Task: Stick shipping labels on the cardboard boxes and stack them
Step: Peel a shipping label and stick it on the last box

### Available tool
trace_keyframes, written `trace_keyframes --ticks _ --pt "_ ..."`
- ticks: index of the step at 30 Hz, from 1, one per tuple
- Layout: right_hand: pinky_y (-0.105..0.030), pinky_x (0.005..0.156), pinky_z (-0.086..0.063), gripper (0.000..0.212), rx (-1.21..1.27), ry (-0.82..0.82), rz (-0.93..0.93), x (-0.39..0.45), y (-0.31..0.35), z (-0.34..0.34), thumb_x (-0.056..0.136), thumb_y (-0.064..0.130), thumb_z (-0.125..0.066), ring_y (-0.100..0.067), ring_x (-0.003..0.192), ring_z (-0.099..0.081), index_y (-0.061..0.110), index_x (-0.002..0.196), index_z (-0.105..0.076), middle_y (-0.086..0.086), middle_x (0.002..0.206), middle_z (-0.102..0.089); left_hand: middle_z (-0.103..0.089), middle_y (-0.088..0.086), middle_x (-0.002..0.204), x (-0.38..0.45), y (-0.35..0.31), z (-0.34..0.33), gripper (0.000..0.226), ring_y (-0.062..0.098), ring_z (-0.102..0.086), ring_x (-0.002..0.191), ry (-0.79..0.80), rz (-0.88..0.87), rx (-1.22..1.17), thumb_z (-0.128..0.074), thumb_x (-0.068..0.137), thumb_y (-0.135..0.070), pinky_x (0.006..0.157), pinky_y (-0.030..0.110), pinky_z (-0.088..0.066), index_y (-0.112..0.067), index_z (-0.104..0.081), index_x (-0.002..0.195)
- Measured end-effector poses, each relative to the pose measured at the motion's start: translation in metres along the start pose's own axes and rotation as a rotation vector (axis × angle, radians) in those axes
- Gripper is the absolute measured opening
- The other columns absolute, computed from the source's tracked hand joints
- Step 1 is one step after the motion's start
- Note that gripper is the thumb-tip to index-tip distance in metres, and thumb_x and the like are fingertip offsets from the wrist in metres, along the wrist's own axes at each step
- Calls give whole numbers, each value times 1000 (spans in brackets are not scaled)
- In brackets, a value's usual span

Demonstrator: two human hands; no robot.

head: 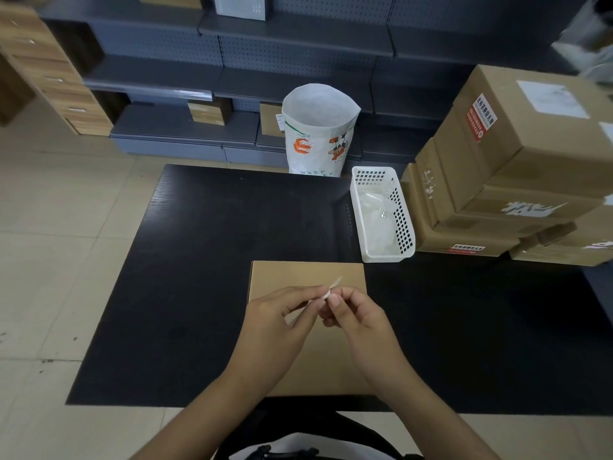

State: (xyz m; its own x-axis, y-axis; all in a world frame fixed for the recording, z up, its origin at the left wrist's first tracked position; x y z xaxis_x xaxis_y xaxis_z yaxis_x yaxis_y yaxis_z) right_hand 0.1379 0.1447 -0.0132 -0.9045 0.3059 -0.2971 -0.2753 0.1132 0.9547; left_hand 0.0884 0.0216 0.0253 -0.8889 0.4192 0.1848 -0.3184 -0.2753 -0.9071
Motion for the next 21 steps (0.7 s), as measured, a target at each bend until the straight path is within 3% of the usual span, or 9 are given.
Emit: trace_keyframes --ticks 9,15,18,21 --pt "-14 70 -45 14 -243 -46 191 -6 11 1 97 18 -51 -1 76 -57 22 90 -63 9 79 -62 -73 -17 93 -2 -1 0 20 -4 -68 88 -27 92 -62 -71 82 -16 80 15 -53 -23 -74 100" --pt "-13 71 -45 13 -401 24 310 -6 20 -4 98 19 -50 -11 87 -58 28 92 -58 14 88 -58 -71 -16 83 -2 -4 3 14 3 -66 82 -39 45 70 -73 82 -14 74 18 -53 -23 -75 92" --pt "-14 72 -47 11 -393 28 305 -7 20 -5 97 19 -52 -11 88 -60 27 93 -59 13 88 -60 -70 -16 81 -2 -1 4 15 3 -66 80 -34 73 48 -71 82 -13 70 15 -52 -25 -74 91" --pt "-17 73 -49 9 -247 -23 188 -5 13 -2 95 16 -56 -7 85 -63 23 92 -62 8 86 -65 -71 -16 83 -2 1 6 21 0 -67 81 -61 112 -14 -72 81 -10 70 10 -50 -28 -73 92"
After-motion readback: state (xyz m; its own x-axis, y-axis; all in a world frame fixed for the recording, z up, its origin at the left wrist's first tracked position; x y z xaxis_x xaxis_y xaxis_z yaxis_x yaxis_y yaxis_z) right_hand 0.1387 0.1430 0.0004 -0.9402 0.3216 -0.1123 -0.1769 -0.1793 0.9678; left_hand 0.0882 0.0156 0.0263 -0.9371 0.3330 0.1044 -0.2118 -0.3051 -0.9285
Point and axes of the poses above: each hand's wrist, its own x-axis towards the middle knuckle, its own z-axis out of the back of the hand, y = z × x, the point moved 8 cm from there along x, towards the middle knuckle
